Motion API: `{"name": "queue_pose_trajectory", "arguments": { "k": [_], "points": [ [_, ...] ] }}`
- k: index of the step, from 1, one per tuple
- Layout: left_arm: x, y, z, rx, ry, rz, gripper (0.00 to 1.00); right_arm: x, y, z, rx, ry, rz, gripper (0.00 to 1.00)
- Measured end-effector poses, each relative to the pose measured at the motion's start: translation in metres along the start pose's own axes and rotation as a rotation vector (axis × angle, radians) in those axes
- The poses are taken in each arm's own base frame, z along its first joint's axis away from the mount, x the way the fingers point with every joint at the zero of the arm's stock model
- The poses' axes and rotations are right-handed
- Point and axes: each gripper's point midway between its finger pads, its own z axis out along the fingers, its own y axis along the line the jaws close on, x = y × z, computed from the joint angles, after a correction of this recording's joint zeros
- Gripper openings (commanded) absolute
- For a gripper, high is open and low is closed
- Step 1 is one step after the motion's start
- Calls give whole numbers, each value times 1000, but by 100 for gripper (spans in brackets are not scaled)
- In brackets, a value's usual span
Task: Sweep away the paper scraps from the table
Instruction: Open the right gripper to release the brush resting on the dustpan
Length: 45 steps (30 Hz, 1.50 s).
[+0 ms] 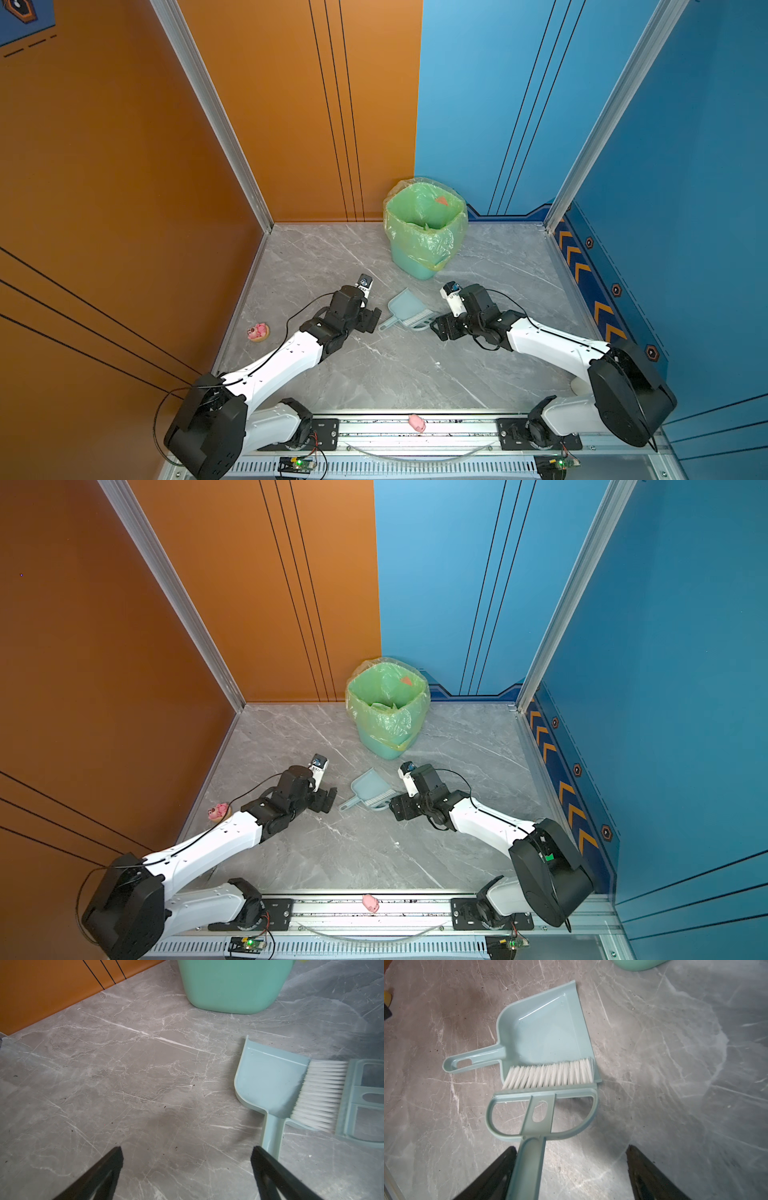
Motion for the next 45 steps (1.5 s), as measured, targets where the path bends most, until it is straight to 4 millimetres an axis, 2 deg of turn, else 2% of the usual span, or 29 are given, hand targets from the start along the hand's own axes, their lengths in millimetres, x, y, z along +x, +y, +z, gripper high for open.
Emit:
{"name": "queue_pose_trajectory", "arguments": {
  "k": [11,18,29,40,45],
  "points": [
    [0,1,0,-2,0,-2,98,7,-2,10,-1,35,10,89],
    [0,1,0,-2,1,-2,98,-9,4,8,-22,-2,7,90],
    [2,0,2,5,8,-1,98,-19,8,28,-49,-2,58,91],
    [6,8,0,-9,0,-22,98,-29,3,25,-41,-22,67,91],
    [4,15,-7,-24,-38,-40,98,-40,-3,10,-29,-62,64,91]
  ]
}}
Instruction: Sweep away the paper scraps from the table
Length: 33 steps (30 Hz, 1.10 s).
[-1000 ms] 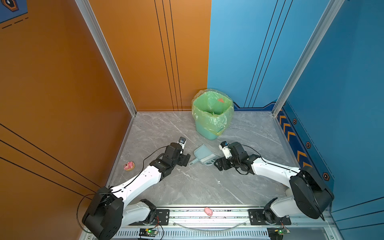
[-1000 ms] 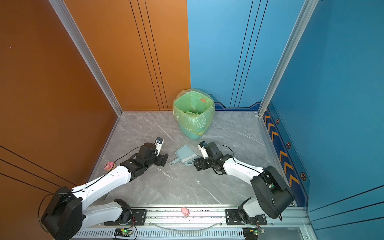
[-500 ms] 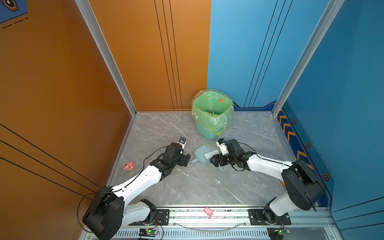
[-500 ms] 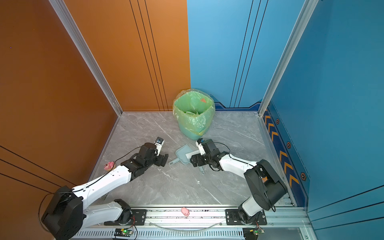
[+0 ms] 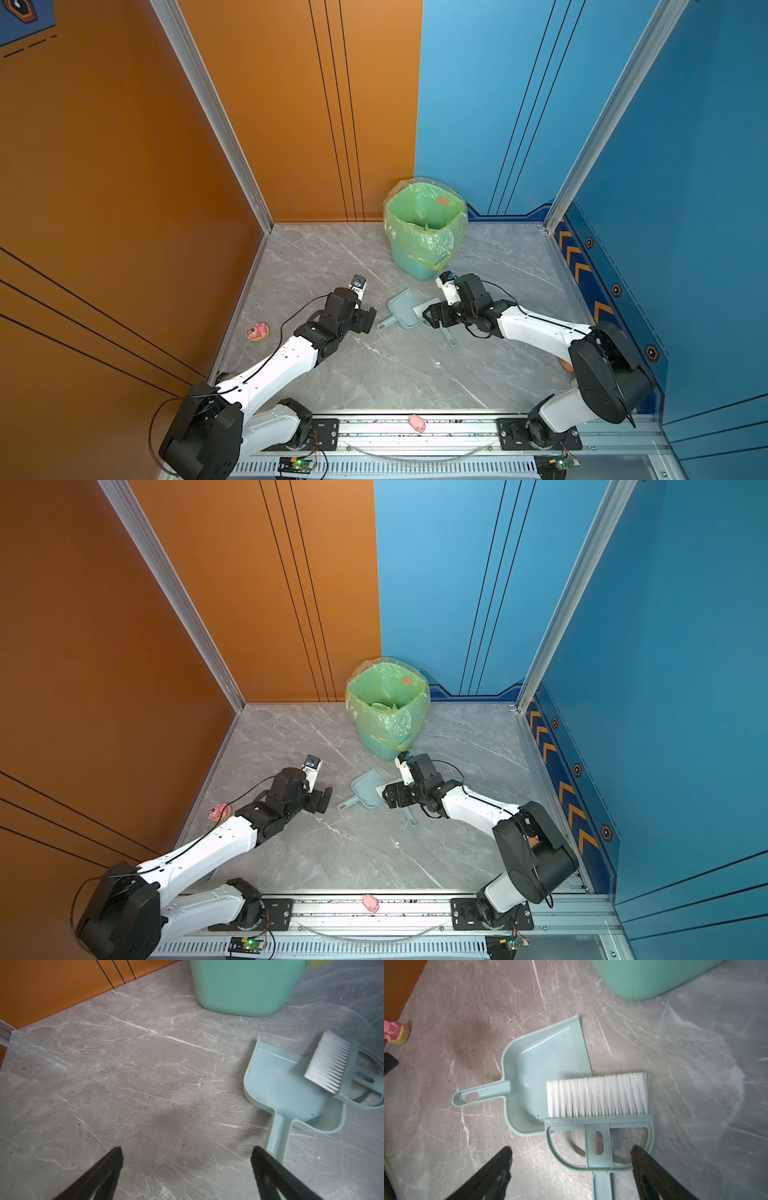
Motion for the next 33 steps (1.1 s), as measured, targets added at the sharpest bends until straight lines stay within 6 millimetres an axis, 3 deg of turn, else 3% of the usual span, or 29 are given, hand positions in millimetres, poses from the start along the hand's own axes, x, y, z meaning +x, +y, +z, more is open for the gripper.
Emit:
{"name": "queue_pose_trajectory", "arguments": {
  "k": [6,20,25,33],
  "points": [
    [-1,16,-3,-52,-23,-13,98,-27,-20,-26,46,-97,-9,91],
    [4,89,6,-243,-59,-69,98,-66,-118,-77,234,-298,66,90],
    [11,111,18,-274,-59,-107,98,-67,-147,-87,313,-362,50,90],
    [19,121,38,-261,-78,-130,98,-52,-193,-103,442,-421,59,90]
  ]
}}
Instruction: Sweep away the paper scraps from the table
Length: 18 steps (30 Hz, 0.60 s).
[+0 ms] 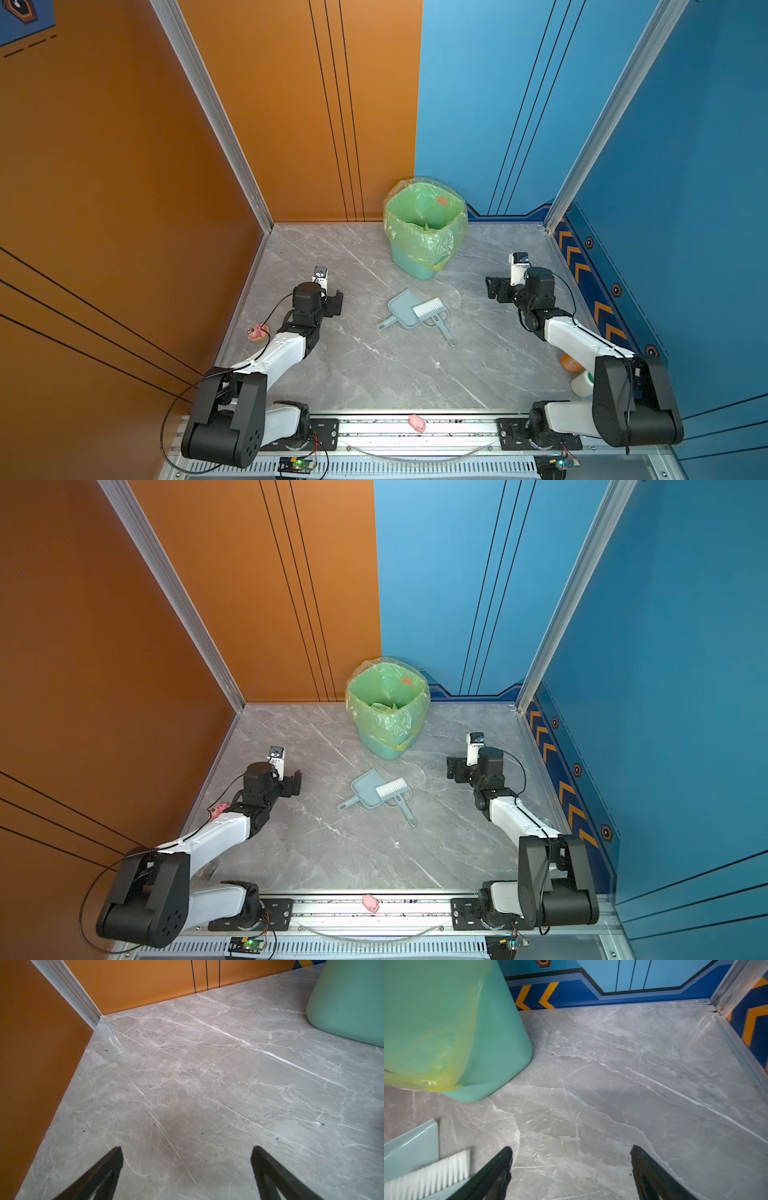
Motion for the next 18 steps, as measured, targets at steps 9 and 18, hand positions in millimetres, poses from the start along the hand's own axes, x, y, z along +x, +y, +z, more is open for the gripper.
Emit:
{"name": "queue_pose_trajectory", "arguments": {
  "k": [9,18],
  "points": [
    [7,5,15,-4,-54,-41,98,28,-25,4,55,-34,-8,90],
    [30,7,31,-25,-85,-82,98,39,-28,16,55,-73,-9,90]
  ]
}}
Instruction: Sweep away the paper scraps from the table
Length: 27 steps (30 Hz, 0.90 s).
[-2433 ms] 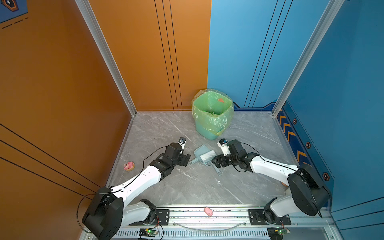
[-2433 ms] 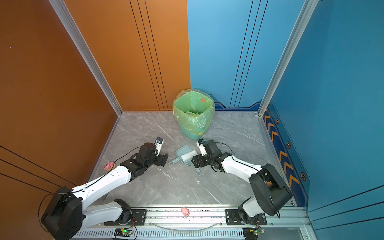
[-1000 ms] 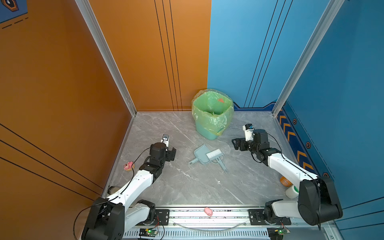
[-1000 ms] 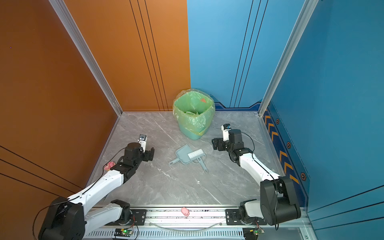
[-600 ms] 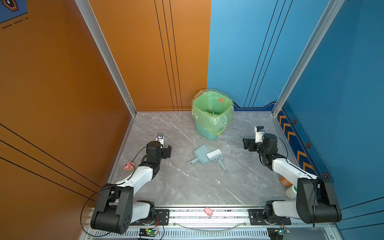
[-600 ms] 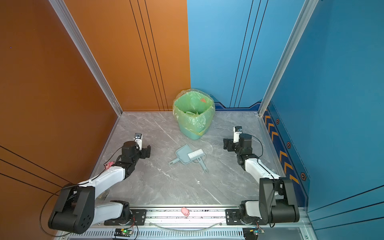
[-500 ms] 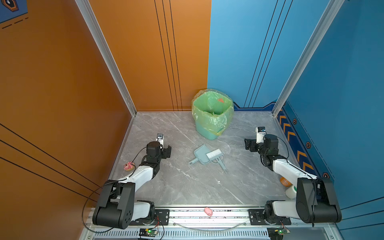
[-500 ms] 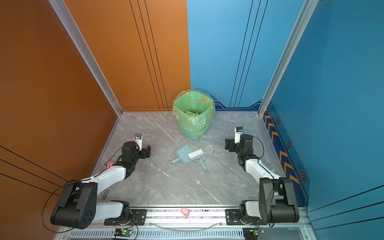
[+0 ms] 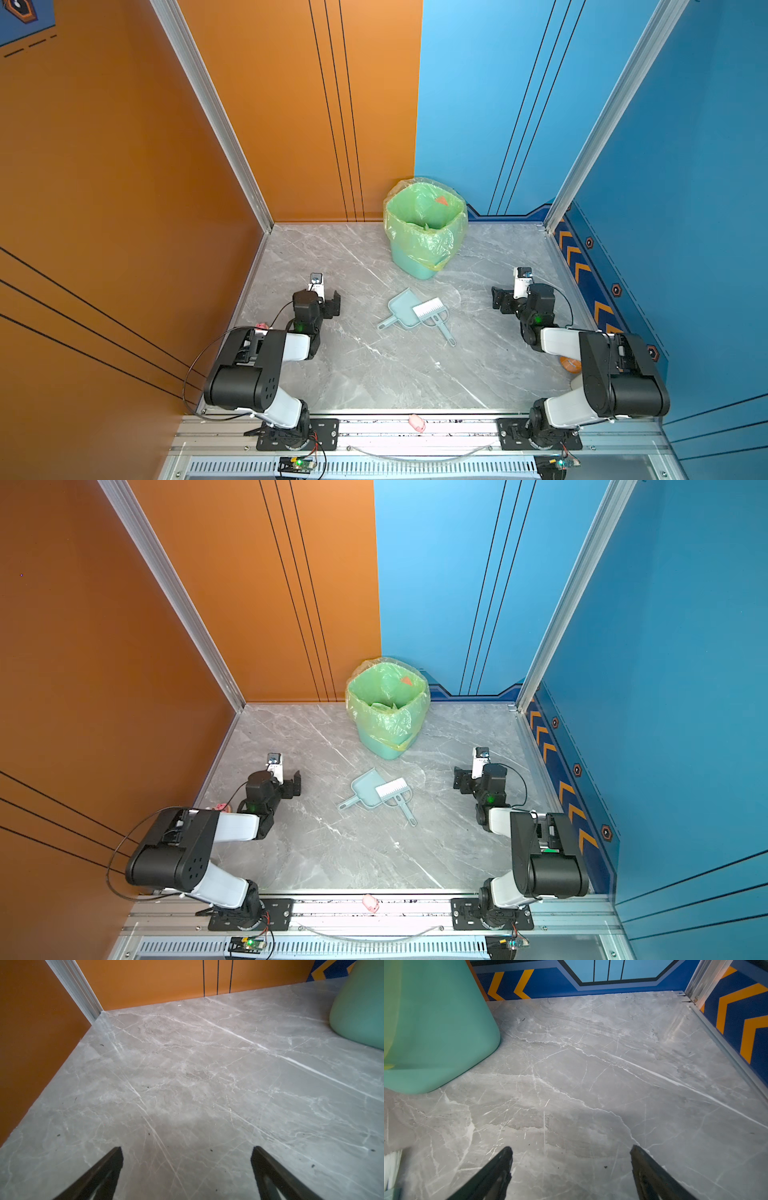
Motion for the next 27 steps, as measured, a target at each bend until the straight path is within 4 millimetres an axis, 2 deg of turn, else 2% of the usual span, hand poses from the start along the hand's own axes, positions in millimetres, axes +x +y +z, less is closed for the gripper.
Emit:
{"name": "queue_pose_trajectory", "arguments": {
  "k": [6,9,12,18,27],
  "points": [
    [-12,6,-1,-36,-53,-20,98,-10,-2,-1,37,-74,-13,91],
    [-14,8,-1,-53,-59,-21,98,3,-3,-1,66,-51,-17,92],
    [-14,11,-1,-71,-59,-32,98,3,-8,-1,99,-54,-11,100],
    [-13,21,-1,-102,-57,-67,98,0,-13,-2,131,-67,-2,100],
    [-13,21,-1,-104,-57,-72,98,0,-16,-2,144,-71,-1,100]
  ]
}}
